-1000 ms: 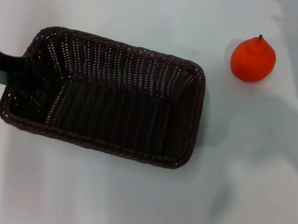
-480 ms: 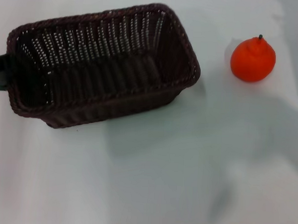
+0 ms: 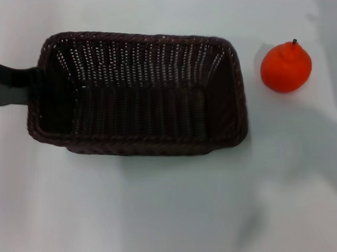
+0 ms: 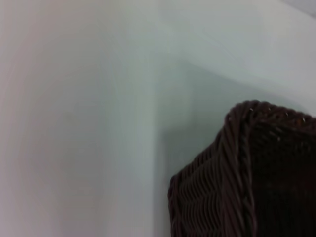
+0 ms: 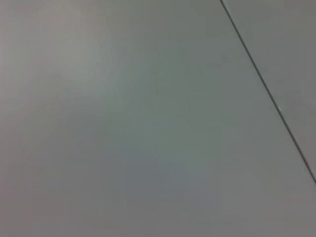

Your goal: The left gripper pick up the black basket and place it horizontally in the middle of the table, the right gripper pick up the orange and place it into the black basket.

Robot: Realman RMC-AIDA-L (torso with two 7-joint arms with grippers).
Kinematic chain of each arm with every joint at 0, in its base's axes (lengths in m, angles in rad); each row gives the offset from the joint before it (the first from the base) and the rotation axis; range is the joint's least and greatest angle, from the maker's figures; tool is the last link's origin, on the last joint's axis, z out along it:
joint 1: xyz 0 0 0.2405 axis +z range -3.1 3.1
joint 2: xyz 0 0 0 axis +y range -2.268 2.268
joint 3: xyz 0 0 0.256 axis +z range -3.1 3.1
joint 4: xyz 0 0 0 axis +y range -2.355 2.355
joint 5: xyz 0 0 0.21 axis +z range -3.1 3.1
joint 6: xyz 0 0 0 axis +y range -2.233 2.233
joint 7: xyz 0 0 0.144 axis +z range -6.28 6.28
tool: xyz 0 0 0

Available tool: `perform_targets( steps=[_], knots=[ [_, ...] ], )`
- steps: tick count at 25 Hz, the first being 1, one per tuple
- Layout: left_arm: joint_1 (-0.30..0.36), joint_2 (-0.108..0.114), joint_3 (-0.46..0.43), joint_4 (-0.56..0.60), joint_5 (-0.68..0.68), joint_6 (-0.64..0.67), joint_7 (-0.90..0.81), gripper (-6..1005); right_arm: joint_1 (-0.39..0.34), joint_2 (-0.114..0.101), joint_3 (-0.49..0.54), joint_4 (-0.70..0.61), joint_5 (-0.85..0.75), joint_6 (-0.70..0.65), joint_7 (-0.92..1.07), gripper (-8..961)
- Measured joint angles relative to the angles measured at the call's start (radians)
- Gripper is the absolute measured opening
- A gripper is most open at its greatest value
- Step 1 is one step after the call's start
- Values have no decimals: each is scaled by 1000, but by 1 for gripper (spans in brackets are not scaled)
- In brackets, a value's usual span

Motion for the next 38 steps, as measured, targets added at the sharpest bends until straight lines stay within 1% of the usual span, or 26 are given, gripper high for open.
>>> perform_targets(
  steps=[3, 5, 8, 17, 20, 23, 26, 29, 31, 35, 38],
  knots=[
    [0, 0, 19, 26, -12, 12, 9, 147, 0, 0, 0, 0, 0, 1, 1, 883],
    [0, 1, 21, 32, -34, 13, 46, 148, -1, 0, 0, 0, 0, 0, 1, 882],
    [5, 3, 13, 33, -111, 11, 102, 153, -3, 0, 0, 0, 0, -5, 1, 881],
    [7, 8, 21, 35, -115, 14, 110, 197, -8, 0, 0, 0, 0, -1, 3, 878],
    [6, 8, 16, 37, -115, 18, 107, 411, -8, 0, 0, 0, 0, 2, 3, 877],
    [8, 12, 12, 32, -115, 18, 106, 513, -8, 0, 0, -2, 0, 3, 2, 876],
    [11, 24, 11, 28, -115, 14, 103, 616, -9, 0, 0, -9, 0, 2, 5, 875],
    [12, 34, -1, 34, -115, 12, 99, 754, -10, 0, 0, -11, 0, 1, 7, 874],
    [13, 36, -10, 45, -115, 19, 98, 846, -11, 0, 0, -11, 0, 0, 8, 874],
    [15, 36, -20, 51, -110, 32, 98, 896, -12, 0, 0, -11, 0, 1, 8, 873],
    [14, 36, -58, 29, -123, 18, 105, 921, -14, 0, 0, -18, 0, 4, 8, 872]
  ],
)
